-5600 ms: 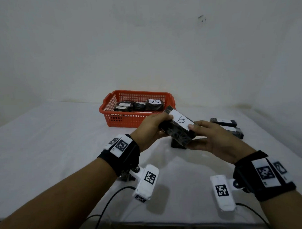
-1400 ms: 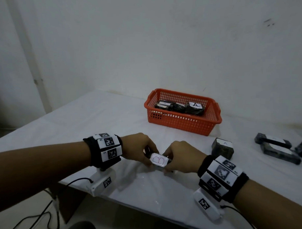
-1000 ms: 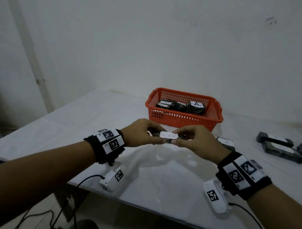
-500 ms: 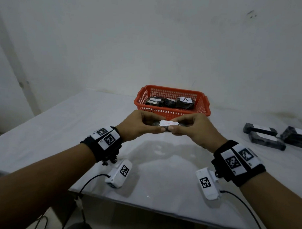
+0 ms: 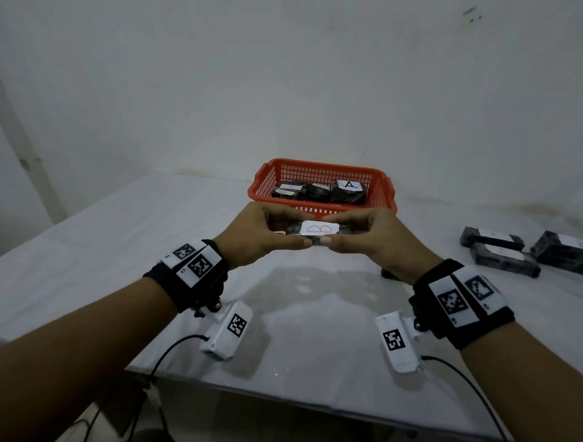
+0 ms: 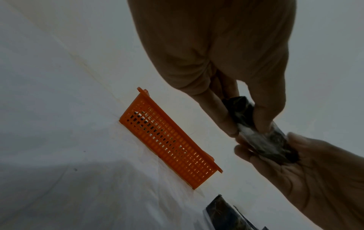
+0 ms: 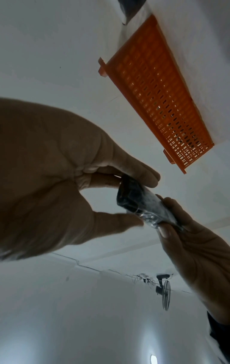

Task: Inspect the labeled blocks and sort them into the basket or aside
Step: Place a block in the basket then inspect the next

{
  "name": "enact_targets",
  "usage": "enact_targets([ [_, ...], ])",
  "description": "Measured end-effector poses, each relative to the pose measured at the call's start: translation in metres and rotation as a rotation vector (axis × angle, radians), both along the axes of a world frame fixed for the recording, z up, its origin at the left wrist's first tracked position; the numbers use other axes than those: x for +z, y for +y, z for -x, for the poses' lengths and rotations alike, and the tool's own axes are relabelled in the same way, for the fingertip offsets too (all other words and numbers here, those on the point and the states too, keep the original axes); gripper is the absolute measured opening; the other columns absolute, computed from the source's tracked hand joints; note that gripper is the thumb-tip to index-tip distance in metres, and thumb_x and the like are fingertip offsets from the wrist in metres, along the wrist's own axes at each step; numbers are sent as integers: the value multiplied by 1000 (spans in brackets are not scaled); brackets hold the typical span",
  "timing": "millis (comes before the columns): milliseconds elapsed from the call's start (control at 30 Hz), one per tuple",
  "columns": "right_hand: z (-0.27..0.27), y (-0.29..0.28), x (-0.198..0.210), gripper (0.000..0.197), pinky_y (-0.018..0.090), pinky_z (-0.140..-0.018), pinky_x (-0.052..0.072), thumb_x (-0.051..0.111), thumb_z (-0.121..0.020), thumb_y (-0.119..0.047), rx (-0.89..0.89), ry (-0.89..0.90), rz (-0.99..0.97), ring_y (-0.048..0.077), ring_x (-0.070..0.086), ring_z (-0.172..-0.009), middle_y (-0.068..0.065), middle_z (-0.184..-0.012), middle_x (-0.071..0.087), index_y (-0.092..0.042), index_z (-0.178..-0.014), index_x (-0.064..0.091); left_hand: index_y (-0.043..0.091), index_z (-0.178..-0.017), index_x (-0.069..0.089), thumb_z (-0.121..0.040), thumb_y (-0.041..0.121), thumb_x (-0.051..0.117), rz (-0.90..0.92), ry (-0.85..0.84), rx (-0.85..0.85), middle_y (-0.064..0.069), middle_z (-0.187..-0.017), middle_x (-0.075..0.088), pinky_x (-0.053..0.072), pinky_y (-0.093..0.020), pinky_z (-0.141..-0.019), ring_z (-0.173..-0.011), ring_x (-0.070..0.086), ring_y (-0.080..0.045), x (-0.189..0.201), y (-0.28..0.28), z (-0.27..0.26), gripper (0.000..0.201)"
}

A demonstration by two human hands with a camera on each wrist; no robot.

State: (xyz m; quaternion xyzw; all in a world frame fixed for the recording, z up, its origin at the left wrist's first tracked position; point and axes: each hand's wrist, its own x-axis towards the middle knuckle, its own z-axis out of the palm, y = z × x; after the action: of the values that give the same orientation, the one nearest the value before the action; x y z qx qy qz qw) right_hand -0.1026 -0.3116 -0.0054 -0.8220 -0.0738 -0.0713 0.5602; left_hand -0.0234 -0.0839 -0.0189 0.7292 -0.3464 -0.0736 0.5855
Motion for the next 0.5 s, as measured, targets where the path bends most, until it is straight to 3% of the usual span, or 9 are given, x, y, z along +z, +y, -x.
enact_targets([
  [200,4,3,-5,43,19,-83,60,89,-76,-17,-44,-66,10,6,75,-100,-4,-108,79,-15,-117,77,18,-114,76,-78,5,85,9,-52,-11,9,-108,79,58,-22,-88,-106,73,-9,4,-3,5,40],
  [367,6,0,-11,41,43,-92,62,77,-90,-14,8,122,-293,32,78,-101,12,-115,78,-5,-129,67,8,-116,73,-73,-4,86,83,-15,11,-4,-113,77,60,-29,-88,-107,74,-17,-1,-6,4,46],
  [433,7,-2,-13,36,40,-93,62,73,-93,-13,3,131,-327,31,77,-102,13,-114,78,-2,-127,68,9,-119,71,-74,-3,86,89,5,5,-4,-115,76,61,-32,-91,-109,73,-18,-3,-9,6,49],
  [500,10,-4,-14,32,34,-88,64,72,-94,-7,-12,104,-344,30,78,-102,13,-113,79,0,-124,69,11,-123,69,-79,1,83,97,60,-4,-2,-115,77,61,-29,-88,-107,74,-17,-6,-12,10,47],
])
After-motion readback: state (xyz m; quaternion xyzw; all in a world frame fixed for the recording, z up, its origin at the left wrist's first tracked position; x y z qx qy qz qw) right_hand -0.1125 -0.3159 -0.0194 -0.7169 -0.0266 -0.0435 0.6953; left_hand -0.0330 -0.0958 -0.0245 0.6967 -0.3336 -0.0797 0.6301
